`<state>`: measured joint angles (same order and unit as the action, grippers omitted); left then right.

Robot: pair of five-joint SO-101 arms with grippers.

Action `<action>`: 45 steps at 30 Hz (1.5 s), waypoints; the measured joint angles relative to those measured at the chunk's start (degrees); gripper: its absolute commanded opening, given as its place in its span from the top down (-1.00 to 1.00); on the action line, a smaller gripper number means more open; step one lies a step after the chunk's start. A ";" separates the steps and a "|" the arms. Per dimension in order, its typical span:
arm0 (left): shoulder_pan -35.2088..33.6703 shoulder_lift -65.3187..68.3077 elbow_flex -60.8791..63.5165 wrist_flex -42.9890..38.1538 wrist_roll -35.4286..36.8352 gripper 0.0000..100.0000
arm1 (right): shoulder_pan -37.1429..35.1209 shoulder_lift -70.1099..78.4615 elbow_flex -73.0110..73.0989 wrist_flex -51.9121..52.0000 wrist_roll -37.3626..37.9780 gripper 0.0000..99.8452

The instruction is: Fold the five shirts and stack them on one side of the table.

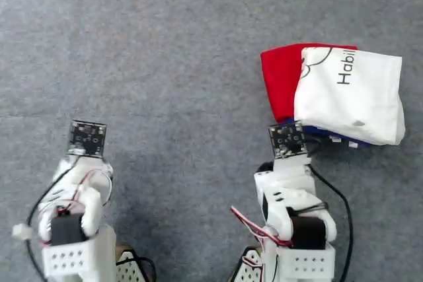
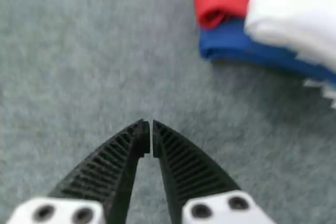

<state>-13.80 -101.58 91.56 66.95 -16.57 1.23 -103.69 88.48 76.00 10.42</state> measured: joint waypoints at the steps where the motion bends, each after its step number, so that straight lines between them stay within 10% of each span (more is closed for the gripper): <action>1: -0.88 -0.09 3.34 -0.18 0.00 0.94 | 0.00 0.00 0.79 0.00 0.00 0.97; 45: -7.38 -0.70 5.01 4.48 0.00 0.94 | 0.00 0.00 8.18 -0.70 0.00 0.97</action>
<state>-21.19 -102.29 96.57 71.43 -16.57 1.23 -103.69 96.66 75.30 10.42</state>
